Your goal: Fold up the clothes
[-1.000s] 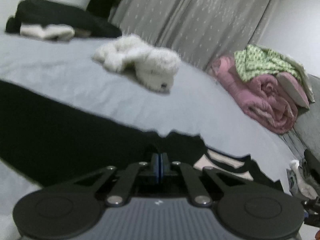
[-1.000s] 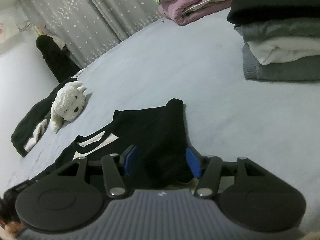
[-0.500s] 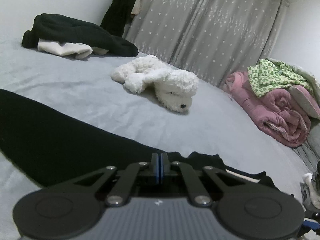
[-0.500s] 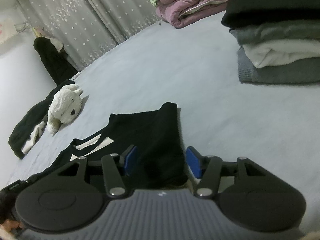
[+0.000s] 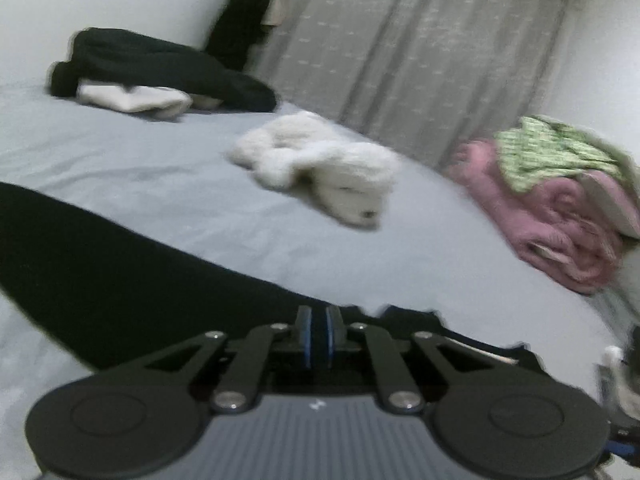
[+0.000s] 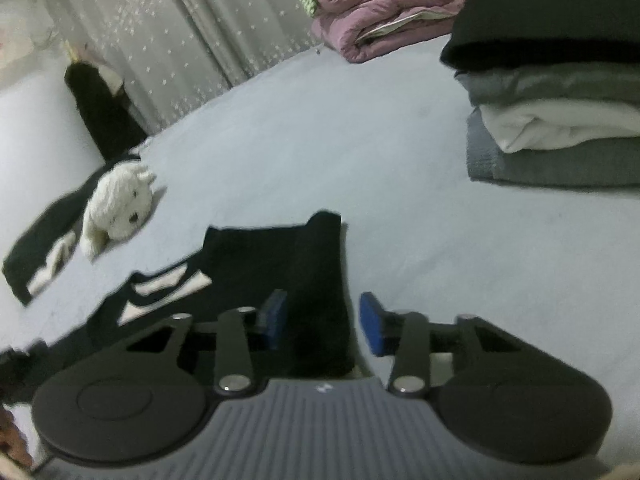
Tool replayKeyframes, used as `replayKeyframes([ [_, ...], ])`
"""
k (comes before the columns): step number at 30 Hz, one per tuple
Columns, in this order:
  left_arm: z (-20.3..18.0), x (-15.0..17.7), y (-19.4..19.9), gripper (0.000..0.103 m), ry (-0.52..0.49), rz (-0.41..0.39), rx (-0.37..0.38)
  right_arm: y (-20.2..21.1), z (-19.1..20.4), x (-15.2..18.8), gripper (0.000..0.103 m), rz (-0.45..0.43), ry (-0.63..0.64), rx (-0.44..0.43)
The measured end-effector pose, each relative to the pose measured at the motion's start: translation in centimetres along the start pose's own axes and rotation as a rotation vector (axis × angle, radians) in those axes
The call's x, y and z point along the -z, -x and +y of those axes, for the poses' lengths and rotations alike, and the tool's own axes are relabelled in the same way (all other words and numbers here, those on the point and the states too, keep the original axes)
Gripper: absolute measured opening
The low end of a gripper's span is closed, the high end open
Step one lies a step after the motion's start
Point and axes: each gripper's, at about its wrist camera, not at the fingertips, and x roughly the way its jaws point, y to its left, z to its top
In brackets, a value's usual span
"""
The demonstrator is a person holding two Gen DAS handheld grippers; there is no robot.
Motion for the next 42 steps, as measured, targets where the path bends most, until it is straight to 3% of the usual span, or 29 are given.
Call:
replayKeyframes([
  [2,-0.6,0.8,-0.6,0.007,-0.06,0.074,0.027,-0.3,0.2,0.3,0.033,0.023,0.035,0.016],
  [6,-1.1,2.4,-1.8,0.007,-0.162,0.164,-0.019,-0.5,0.3,0.7,0.027,0.095,0.109,0.051],
  [12,-0.4,1.5,-0.8,0.008,-0.117,0.184,-0.061,0.2,0.7,0.5,0.029,0.139,0.148,0.055],
  [21,2.2,-0.1,0.8,0.034,-0.003,0.138,-0.188,0.6,1.2,0.5,0.036,0.139,0.163,0.031],
  [23,2.6,-0.3,1.0,0.04,0.008,0.127,-0.235,0.9,1.4,0.4,0.043,0.129,0.167,0.028],
  [26,3.3,-0.6,1.3,0.058,0.016,0.107,-0.318,1.3,1.8,0.2,0.046,0.107,0.175,0.027],
  [30,4.3,-0.9,1.2,0.072,0.033,0.084,-0.457,1.2,2.2,0.3,0.049,0.106,0.183,0.023],
  [35,6.2,-1.0,0.4,0.076,0.099,0.077,-0.602,1.0,2.6,0.5,0.051,0.106,0.193,0.027],
  [40,7.4,-1.2,0.3,0.075,0.154,0.014,-0.633,1.0,2.7,0.5,0.051,0.102,0.194,0.032],
  [42,7.7,-1.1,0.3,0.066,0.175,-0.019,-0.637,0.9,2.7,0.6,0.051,0.101,0.195,0.034],
])
